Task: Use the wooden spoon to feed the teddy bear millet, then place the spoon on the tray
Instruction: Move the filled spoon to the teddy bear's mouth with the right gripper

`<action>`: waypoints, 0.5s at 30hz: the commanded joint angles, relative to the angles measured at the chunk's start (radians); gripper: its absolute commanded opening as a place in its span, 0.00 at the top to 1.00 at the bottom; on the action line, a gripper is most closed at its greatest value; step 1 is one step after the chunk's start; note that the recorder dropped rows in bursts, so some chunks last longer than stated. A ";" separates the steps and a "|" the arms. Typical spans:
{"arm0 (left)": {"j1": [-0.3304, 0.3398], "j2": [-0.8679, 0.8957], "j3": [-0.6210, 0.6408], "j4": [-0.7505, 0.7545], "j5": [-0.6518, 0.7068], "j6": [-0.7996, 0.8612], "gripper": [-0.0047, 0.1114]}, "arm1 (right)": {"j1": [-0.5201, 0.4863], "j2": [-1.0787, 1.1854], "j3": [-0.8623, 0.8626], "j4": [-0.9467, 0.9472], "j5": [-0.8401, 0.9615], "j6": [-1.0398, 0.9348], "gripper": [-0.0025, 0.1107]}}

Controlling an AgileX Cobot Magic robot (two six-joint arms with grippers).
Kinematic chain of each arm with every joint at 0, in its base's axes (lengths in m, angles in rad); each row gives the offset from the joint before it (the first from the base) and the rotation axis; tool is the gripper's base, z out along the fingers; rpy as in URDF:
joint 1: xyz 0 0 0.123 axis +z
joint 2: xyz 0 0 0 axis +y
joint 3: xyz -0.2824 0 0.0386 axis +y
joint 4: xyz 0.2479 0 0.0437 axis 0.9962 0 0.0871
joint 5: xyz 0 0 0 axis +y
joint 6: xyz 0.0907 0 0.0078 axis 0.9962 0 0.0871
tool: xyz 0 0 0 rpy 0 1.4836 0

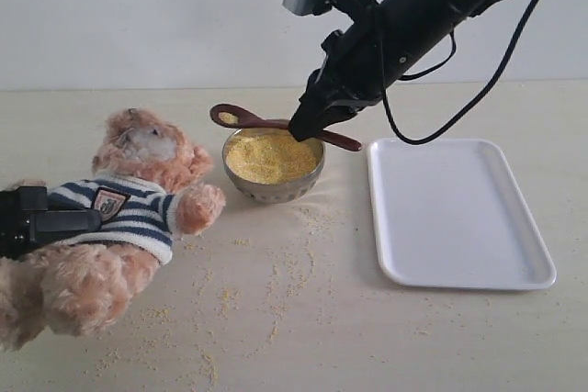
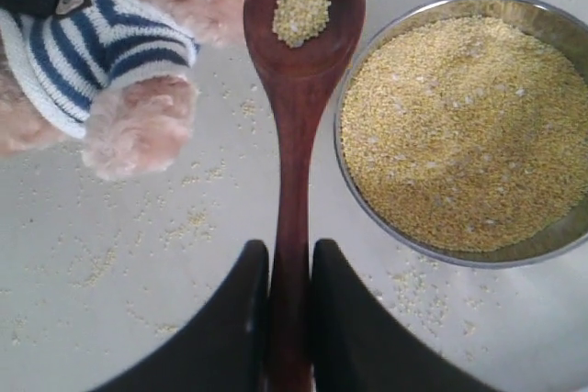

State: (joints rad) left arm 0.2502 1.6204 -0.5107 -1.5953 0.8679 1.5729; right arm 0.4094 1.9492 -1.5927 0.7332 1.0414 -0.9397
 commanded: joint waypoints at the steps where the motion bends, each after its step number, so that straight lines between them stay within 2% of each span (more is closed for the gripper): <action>1: -0.006 -0.009 0.000 -0.011 0.081 -0.002 0.92 | 0.018 -0.022 -0.007 0.022 -0.001 -0.012 0.98; 8: -0.006 -0.009 0.000 -0.011 0.088 -0.002 0.92 | 0.114 -0.032 -0.013 0.007 -0.042 -0.039 0.98; 15: -0.006 -0.009 0.000 -0.011 0.088 -0.002 0.92 | 0.214 -0.032 -0.015 -0.097 -0.187 -0.039 0.98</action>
State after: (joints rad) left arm 0.2502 1.6204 -0.5107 -1.5936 0.9226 1.5729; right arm 0.5946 1.9304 -1.6010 0.6942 0.9064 -0.9676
